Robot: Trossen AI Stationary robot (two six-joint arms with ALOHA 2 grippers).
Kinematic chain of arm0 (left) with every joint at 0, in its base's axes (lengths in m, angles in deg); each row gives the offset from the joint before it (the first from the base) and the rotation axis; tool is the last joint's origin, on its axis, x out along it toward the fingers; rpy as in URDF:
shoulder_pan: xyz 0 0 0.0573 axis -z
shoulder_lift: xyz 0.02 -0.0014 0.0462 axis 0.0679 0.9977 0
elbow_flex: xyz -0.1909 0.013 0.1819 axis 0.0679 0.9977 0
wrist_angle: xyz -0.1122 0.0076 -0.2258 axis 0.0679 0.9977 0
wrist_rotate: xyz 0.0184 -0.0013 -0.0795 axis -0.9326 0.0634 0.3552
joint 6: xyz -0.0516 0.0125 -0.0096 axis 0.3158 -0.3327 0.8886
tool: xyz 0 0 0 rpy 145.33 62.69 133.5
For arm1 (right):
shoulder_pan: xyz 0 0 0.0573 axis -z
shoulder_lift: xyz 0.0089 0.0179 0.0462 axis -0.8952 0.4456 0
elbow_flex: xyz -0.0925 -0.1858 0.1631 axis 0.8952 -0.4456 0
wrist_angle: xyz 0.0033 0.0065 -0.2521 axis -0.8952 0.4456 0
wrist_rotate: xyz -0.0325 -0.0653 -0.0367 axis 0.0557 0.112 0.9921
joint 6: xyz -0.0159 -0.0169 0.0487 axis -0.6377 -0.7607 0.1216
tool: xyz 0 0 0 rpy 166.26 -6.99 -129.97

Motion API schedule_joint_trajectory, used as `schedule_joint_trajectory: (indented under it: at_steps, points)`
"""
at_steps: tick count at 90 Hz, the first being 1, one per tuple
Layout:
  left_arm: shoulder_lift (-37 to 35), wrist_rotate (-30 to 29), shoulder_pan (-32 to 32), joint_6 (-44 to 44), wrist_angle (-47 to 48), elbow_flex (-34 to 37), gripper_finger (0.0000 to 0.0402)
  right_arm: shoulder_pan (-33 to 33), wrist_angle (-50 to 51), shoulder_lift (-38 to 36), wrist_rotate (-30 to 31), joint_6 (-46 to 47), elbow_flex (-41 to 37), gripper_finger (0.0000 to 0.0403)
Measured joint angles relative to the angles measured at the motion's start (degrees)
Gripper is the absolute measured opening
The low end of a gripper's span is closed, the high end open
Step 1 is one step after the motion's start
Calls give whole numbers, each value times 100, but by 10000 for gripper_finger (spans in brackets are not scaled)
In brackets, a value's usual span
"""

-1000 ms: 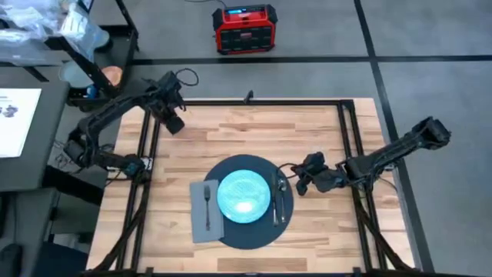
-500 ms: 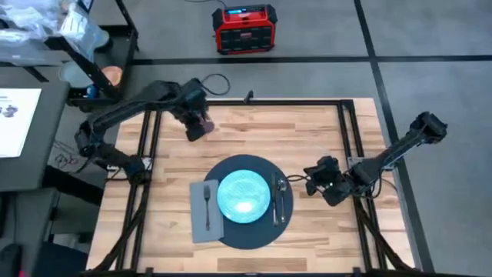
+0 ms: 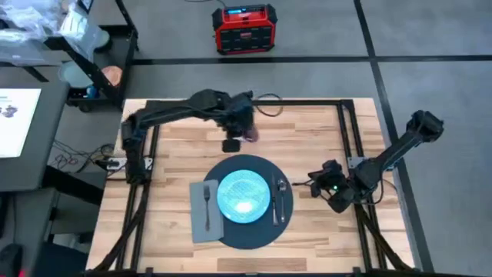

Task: Set table place
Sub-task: Move the purple cup to the top right of the table

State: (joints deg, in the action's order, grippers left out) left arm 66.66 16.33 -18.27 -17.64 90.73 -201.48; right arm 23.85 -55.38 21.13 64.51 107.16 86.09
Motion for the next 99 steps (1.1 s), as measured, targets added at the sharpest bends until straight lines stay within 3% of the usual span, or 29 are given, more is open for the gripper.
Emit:
schedule_joint_trajectory:
  at_steps: [30,75,99]
  points:
    - [1741,4,410,-1384,514,-2025,0,-86,-16,-11,290,-10,2,0]
    - [2005,-60,418,-1240,417,-2005,1,-406,-363,0,349,-73,7,0]
    - [2002,-13,408,-981,281,-2005,37,-432,-462,192,371,-72,7,0]
